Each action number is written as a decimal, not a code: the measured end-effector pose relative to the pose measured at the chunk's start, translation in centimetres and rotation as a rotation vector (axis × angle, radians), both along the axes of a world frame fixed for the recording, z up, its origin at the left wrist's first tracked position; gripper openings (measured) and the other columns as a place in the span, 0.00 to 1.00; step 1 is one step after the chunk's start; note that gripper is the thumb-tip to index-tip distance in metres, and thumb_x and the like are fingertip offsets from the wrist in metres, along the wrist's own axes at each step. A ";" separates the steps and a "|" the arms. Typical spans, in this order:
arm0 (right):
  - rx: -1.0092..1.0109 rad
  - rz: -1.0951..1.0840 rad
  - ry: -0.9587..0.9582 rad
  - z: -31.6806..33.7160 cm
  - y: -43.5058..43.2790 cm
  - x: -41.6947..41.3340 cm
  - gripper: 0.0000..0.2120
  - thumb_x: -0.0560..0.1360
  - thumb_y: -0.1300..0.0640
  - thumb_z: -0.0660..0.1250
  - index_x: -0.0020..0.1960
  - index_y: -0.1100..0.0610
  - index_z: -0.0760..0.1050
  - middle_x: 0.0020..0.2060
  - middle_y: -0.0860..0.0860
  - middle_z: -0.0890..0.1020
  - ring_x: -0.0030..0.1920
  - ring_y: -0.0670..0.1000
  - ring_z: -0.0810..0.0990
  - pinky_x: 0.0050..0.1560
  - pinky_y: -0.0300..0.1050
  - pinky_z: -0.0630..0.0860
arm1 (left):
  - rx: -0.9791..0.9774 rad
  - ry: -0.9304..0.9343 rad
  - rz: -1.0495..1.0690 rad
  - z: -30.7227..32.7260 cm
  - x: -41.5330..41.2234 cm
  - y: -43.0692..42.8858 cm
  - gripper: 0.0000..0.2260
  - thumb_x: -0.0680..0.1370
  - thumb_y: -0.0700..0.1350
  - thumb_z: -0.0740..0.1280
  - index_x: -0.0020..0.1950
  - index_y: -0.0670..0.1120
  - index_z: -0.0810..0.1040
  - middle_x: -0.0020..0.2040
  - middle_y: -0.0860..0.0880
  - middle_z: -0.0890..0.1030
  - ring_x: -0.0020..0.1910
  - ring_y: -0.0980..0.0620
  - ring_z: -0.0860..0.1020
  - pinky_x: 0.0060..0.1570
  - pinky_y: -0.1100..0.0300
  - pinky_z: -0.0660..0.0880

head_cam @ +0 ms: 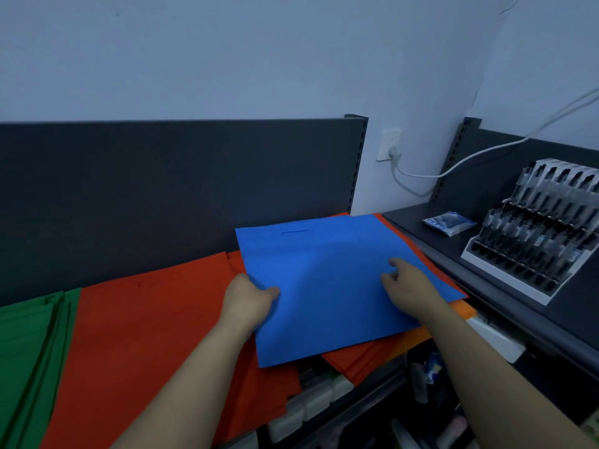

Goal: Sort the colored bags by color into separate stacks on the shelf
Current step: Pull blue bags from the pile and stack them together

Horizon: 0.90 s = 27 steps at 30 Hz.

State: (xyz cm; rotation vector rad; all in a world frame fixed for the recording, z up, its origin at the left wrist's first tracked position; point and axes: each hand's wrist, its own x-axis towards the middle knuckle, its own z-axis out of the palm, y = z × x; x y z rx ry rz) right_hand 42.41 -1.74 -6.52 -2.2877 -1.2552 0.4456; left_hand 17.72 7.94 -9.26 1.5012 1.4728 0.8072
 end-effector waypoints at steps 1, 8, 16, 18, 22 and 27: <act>0.048 0.021 0.092 0.1 -0.1 -0.3 0.25 0.82 0.53 0.56 0.76 0.58 0.57 0.56 0.54 0.78 0.55 0.55 0.78 0.56 0.47 0.73 | -0.004 -0.001 -0.001 0.0 0.0 -0.1 0.18 0.73 0.45 0.73 0.57 0.38 0.73 0.54 0.44 0.78 0.49 0.44 0.77 0.45 0.53 0.75; -0.120 -0.040 -0.378 -1.1 -0.6 1.4 0.15 0.81 0.51 0.53 0.56 0.59 0.74 0.52 0.55 0.80 0.54 0.56 0.76 0.73 0.57 0.55 | -0.005 0.008 -0.006 0.1 -0.1 -0.5 0.19 0.73 0.45 0.73 0.58 0.39 0.71 0.55 0.45 0.76 0.52 0.43 0.76 0.50 0.50 0.77; 0.015 -0.053 -0.242 -0.6 -0.9 1.9 0.19 0.79 0.53 0.59 0.67 0.59 0.69 0.60 0.57 0.78 0.59 0.59 0.76 0.56 0.49 0.72 | -0.006 -0.010 0.010 0.1 -0.1 -0.9 0.16 0.73 0.43 0.73 0.55 0.41 0.70 0.55 0.44 0.75 0.49 0.45 0.75 0.44 0.54 0.73; -0.088 -0.060 -0.305 -0.7 -1.0 1.9 0.17 0.79 0.50 0.58 0.62 0.59 0.70 0.58 0.57 0.78 0.58 0.60 0.75 0.56 0.51 0.72 | -0.009 -0.020 0.010 -0.1 -0.1 -0.9 0.16 0.73 0.43 0.73 0.55 0.41 0.71 0.55 0.44 0.76 0.50 0.45 0.76 0.44 0.54 0.74; 0.002 -0.020 -0.149 -0.7 -0.6 1.0 0.20 0.80 0.50 0.59 0.65 0.62 0.69 0.59 0.58 0.77 0.59 0.60 0.75 0.61 0.55 0.71 | -0.018 -0.019 0.012 -0.1 0.1 -0.9 0.18 0.72 0.44 0.74 0.56 0.39 0.74 0.55 0.43 0.78 0.50 0.43 0.78 0.44 0.52 0.76; -0.103 -0.009 -0.296 -0.8 -0.2 0.6 0.16 0.79 0.46 0.59 0.56 0.57 0.71 0.55 0.55 0.76 0.56 0.58 0.75 0.55 0.52 0.69 | -0.012 -0.006 -0.006 -0.1 0.0 -1.2 0.17 0.72 0.44 0.74 0.57 0.39 0.74 0.56 0.44 0.79 0.51 0.44 0.78 0.49 0.50 0.78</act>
